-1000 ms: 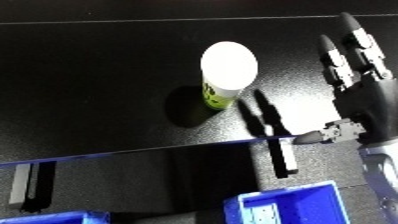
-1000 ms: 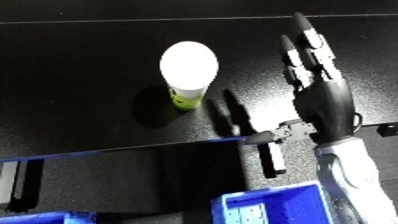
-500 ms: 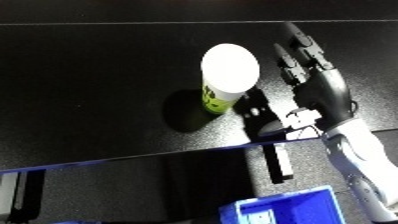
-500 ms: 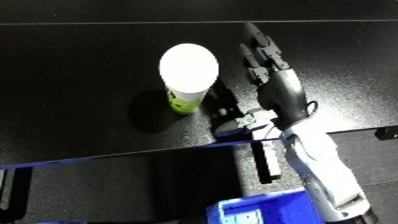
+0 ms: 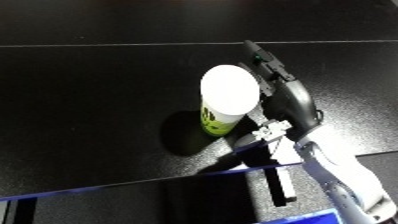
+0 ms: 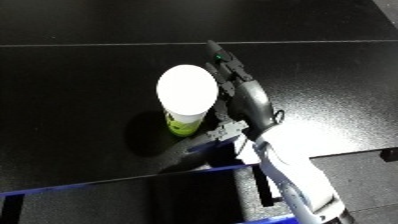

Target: Pick up the object and place it into the box

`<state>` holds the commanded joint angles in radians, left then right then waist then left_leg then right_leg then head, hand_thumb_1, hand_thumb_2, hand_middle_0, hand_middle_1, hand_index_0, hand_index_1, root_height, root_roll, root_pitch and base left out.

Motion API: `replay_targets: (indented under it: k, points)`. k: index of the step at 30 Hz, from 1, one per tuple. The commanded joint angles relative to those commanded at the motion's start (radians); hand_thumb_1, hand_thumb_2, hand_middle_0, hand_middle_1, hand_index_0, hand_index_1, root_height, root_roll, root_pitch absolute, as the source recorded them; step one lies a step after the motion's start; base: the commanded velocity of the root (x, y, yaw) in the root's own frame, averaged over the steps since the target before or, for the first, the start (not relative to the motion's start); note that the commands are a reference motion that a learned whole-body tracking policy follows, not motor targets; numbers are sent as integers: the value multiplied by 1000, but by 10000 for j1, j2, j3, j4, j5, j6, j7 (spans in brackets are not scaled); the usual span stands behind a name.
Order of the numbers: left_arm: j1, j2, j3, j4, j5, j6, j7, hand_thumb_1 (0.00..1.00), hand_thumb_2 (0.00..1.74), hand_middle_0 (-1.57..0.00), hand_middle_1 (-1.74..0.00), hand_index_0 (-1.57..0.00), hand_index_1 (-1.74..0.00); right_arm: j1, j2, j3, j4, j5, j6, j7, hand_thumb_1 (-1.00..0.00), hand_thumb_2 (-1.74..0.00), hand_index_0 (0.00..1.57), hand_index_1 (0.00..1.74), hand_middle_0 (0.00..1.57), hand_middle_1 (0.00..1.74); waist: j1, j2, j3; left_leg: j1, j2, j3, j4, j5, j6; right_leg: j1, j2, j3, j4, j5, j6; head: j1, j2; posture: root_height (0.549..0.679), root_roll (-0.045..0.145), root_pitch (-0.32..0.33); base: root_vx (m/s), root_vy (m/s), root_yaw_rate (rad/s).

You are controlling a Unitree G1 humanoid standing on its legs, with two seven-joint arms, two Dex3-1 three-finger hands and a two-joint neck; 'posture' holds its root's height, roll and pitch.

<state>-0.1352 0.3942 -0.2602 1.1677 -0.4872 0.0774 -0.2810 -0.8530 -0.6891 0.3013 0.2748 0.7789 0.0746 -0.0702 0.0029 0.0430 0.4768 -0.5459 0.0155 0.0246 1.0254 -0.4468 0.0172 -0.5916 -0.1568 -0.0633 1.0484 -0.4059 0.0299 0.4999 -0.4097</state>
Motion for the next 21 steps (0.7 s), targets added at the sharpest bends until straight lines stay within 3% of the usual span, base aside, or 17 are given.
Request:
replay_targets:
  k: [15,21]
  points:
    - [-49,-91,-140,-179,-40,35,56,0,0,0,0,0,0,-694,428,608,194,-78,165,-99,-850,-1479,1334,1479,1334,1479,147,74,43,60,-52,-10,-177,90,-28,29,42,25,-23,-50,-74,349,455,595,56,-37,-6,-3,34]
    - [-28,-107,-101,-190,19,-48,85,0,0,0,0,0,0,-521,247,490,90,-214,-68,-206,-850,-1479,1334,1479,1334,1479,84,49,76,70,-28,-15,-252,116,-16,30,81,29,-75,-25,-78,430,531,596,55,-34,-26,-10,-20]
